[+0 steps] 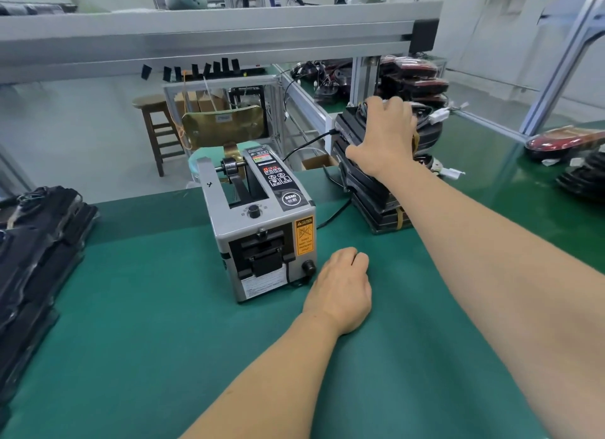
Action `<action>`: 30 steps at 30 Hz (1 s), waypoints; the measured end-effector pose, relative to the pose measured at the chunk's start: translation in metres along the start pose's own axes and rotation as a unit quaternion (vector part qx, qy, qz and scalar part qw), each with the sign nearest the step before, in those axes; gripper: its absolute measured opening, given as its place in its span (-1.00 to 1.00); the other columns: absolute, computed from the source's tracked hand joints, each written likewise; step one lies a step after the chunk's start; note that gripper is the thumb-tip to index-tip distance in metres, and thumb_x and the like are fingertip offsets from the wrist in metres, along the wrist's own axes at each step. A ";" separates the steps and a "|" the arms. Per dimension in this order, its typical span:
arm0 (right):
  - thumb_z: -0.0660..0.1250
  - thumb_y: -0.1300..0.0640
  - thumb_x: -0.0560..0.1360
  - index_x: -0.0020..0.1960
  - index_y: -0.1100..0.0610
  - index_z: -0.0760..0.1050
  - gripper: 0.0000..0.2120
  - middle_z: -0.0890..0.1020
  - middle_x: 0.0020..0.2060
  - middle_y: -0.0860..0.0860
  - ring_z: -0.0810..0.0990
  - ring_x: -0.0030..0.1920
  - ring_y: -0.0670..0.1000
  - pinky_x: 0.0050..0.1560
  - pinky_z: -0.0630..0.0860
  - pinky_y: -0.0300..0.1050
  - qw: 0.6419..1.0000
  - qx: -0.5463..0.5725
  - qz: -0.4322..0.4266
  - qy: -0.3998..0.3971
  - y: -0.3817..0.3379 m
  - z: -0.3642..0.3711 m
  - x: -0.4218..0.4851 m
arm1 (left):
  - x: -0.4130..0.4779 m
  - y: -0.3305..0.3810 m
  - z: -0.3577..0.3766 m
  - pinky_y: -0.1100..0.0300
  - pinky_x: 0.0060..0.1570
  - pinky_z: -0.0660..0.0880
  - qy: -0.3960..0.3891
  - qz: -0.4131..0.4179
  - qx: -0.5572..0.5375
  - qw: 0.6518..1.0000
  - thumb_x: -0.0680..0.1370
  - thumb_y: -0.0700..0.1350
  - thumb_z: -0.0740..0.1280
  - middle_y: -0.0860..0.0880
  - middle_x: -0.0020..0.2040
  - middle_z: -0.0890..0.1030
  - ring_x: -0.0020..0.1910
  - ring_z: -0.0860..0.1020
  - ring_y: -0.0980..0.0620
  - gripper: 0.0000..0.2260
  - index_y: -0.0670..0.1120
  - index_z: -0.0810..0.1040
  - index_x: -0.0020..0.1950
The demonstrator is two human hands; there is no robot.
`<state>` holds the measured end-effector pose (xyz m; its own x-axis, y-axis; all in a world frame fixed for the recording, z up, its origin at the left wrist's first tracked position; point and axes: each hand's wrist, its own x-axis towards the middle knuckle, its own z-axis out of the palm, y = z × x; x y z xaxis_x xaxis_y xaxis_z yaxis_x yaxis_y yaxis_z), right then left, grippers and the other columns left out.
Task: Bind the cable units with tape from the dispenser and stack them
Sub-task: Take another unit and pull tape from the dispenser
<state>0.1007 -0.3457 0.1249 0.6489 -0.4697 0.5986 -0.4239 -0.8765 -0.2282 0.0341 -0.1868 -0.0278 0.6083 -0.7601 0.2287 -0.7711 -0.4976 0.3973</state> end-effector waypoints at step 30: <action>0.50 0.11 0.39 0.21 0.14 0.42 -0.55 0.39 0.06 -0.02 0.38 0.13 0.04 0.22 0.34 -0.04 0.940 0.316 0.124 0.032 -0.107 -0.058 -0.284 | -0.132 -0.009 -0.083 0.14 0.16 0.52 -0.008 -0.237 -0.745 0.624 0.64 0.25 -0.01 -0.10 0.28 0.60 0.28 0.55 -0.01 -0.44 -0.07 0.56 0.33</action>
<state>-0.0748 -0.1121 0.0234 0.5313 -0.6784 0.5074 -0.0842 -0.6382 -0.7652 -0.0236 -0.0478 0.0119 0.6909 -0.6845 -0.2324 0.5322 0.2640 0.8044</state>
